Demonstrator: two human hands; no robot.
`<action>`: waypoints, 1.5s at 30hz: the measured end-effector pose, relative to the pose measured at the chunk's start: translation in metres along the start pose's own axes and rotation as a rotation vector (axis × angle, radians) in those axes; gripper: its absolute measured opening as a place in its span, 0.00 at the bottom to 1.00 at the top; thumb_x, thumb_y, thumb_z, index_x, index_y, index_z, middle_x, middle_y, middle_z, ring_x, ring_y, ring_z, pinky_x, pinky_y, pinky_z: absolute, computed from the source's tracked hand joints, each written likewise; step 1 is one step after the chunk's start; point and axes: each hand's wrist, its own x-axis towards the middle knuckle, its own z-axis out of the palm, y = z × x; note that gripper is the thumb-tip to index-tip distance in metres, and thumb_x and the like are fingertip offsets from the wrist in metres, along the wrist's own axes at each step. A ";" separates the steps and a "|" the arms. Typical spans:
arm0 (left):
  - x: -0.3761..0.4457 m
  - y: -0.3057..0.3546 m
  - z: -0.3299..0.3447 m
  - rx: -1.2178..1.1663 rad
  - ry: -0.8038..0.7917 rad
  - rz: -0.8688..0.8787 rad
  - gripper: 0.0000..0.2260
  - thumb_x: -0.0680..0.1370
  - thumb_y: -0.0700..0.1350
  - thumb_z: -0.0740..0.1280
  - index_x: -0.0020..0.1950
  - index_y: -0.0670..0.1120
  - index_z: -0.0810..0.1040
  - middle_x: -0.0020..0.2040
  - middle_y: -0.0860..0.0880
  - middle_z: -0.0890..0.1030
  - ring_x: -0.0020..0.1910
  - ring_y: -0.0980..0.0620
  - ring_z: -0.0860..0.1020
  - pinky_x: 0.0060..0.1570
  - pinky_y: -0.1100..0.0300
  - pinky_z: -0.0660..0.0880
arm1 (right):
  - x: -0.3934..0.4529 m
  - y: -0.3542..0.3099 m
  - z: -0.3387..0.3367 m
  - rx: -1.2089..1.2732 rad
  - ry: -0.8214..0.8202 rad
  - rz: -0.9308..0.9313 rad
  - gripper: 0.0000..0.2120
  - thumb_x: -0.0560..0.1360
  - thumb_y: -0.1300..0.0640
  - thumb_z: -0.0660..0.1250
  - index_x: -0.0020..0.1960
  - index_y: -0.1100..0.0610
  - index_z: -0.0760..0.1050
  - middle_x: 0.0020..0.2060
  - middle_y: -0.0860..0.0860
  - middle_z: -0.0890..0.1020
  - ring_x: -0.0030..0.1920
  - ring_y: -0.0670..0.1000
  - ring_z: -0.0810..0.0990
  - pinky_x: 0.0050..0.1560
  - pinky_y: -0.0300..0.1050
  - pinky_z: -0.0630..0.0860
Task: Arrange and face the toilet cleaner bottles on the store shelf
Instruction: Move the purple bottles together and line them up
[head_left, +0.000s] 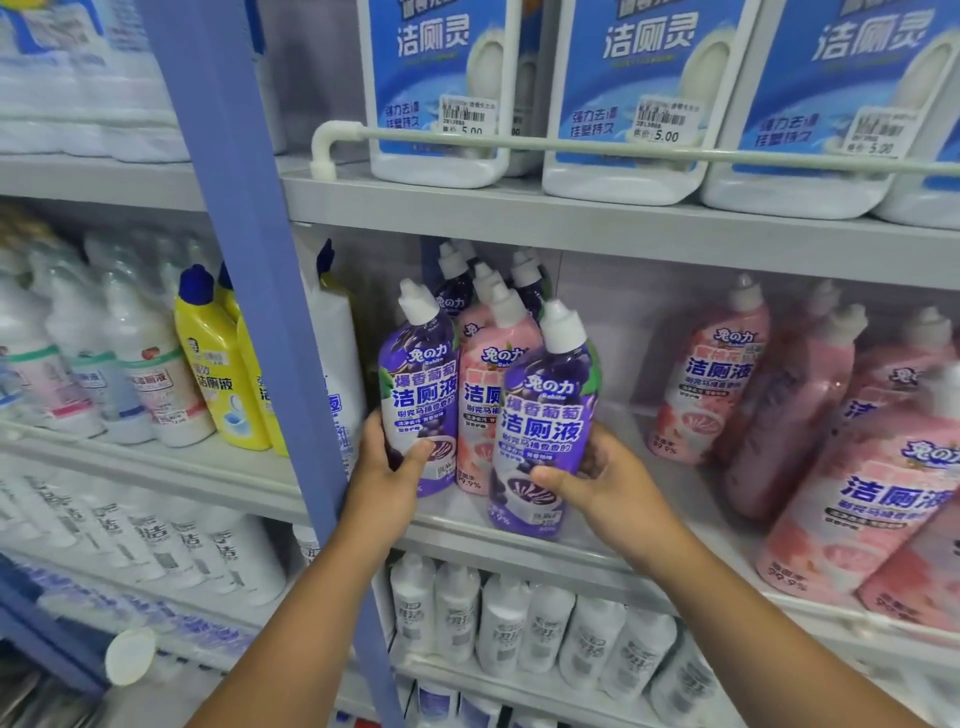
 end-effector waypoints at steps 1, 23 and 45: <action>0.001 -0.001 0.000 -0.015 0.009 -0.006 0.22 0.80 0.46 0.68 0.70 0.57 0.63 0.62 0.55 0.79 0.57 0.55 0.79 0.55 0.57 0.75 | 0.000 0.001 0.005 -0.011 -0.010 0.006 0.23 0.71 0.64 0.77 0.63 0.54 0.76 0.54 0.49 0.86 0.55 0.49 0.85 0.60 0.51 0.81; -0.041 0.029 0.009 0.265 0.343 0.400 0.24 0.79 0.45 0.69 0.73 0.41 0.68 0.72 0.43 0.69 0.73 0.46 0.68 0.71 0.63 0.65 | 0.018 -0.014 -0.003 0.038 -0.088 -0.084 0.16 0.77 0.72 0.64 0.57 0.54 0.77 0.50 0.51 0.84 0.49 0.48 0.81 0.54 0.44 0.79; -0.034 0.075 0.008 -0.072 -0.239 0.093 0.21 0.75 0.36 0.73 0.63 0.54 0.76 0.57 0.55 0.85 0.58 0.55 0.82 0.60 0.55 0.78 | 0.070 -0.024 -0.002 -0.102 -0.143 -0.058 0.11 0.74 0.59 0.72 0.52 0.45 0.80 0.49 0.45 0.86 0.51 0.47 0.85 0.56 0.51 0.82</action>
